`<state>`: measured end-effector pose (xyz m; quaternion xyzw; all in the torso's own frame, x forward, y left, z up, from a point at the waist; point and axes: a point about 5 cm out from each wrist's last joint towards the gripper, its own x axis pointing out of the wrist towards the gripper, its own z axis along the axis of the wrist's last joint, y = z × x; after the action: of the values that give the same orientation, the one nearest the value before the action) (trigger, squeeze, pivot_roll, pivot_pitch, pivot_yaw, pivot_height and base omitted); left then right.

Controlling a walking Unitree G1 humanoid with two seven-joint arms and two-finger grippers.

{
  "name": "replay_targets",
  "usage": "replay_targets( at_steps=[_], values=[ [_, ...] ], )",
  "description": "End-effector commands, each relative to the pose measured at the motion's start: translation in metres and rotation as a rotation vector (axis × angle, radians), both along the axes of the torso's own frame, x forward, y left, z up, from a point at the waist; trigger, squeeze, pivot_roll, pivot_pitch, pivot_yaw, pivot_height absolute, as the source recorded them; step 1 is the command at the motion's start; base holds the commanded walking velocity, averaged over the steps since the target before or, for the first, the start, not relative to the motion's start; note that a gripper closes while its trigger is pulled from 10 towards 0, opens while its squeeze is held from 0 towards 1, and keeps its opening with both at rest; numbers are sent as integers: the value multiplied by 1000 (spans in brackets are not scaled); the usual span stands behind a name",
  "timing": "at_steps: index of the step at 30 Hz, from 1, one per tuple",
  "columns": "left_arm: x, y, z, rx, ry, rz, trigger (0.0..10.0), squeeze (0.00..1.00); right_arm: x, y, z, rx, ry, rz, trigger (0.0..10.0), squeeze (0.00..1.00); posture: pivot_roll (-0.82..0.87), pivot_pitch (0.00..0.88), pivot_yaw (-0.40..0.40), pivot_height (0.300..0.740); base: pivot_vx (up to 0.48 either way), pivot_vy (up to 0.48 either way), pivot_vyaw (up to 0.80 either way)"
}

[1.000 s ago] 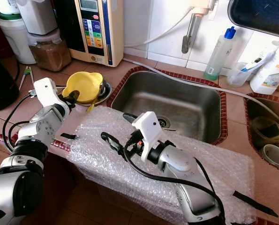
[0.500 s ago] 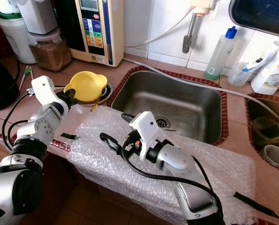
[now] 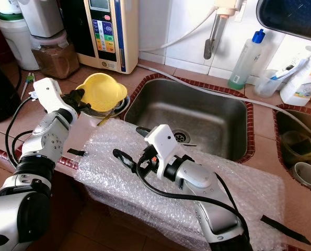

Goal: Kitchen organization

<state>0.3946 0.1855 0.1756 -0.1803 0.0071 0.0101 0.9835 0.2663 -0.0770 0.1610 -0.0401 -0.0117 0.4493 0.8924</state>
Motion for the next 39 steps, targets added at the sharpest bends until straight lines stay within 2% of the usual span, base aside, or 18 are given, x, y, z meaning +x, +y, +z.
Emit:
replay_targets(
  at_steps=[1,4,8,13,16,19,23,30,35,36,37,38,39],
  values=[
    [-1,3,5,5,-33,20,0,0,3,-3,0,-8,-6,-10,10000,0,-94,5,-31,740,0,0,0],
    [-1,3,5,0,-42,29,0,0,4,-5,0,-11,-5,-13,10000,0,-94,0,-34,740,0,0,0],
    [-2,-1,12,-8,-108,17,0,0,6,-6,-2,-21,-4,-28,10000,0,-92,0,-37,740,0,0,0],
    [-4,-16,26,24,-214,-64,0,0,15,-15,2,18,-14,-117,10000,0,-90,0,-38,740,0,0,0],
    [-5,-22,28,37,-232,-89,0,0,19,-17,4,36,-21,-151,10000,0,-90,0,-38,740,0,0,0],
    [-10,-47,26,78,-258,-186,0,0,32,-26,16,126,-43,-271,10000,0,-87,0,-36,740,0,0,0],
    [-18,-74,19,113,-271,-284,0,0,41,-36,25,214,-35,-358,10000,0,-84,0,-33,740,0,0,0],
    [-30,-107,17,115,-296,-400,0,0,48,-44,30,252,-41,-428,10000,0,-86,0,-37,740,0,0,0],
    [-38,-119,19,90,-318,-445,0,0,53,-50,27,223,-44,-499,10000,0,-84,0,-37,740,0,0,0],
    [-40,-121,18,89,-317,-459,0,0,54,-51,26,232,-42,-513,9412,0,-84,0,-37,740,0,0,0],
    [-40,-122,18,91,-317,-464,0,0,55,-53,27,238,-42,-524,2157,0,-84,0,-37,740,0,0,0],
    [-42,-123,17,90,-314,-470,0,0,56,-56,26,252,-40,-553,0,0,-84,0,-37,740,0,0,0],
    [-43,-123,16,92,-312,-474,0,0,57,-58,27,256,-42,-563,0,0,-84,0,-37,740,0,0,0]
  ],
)
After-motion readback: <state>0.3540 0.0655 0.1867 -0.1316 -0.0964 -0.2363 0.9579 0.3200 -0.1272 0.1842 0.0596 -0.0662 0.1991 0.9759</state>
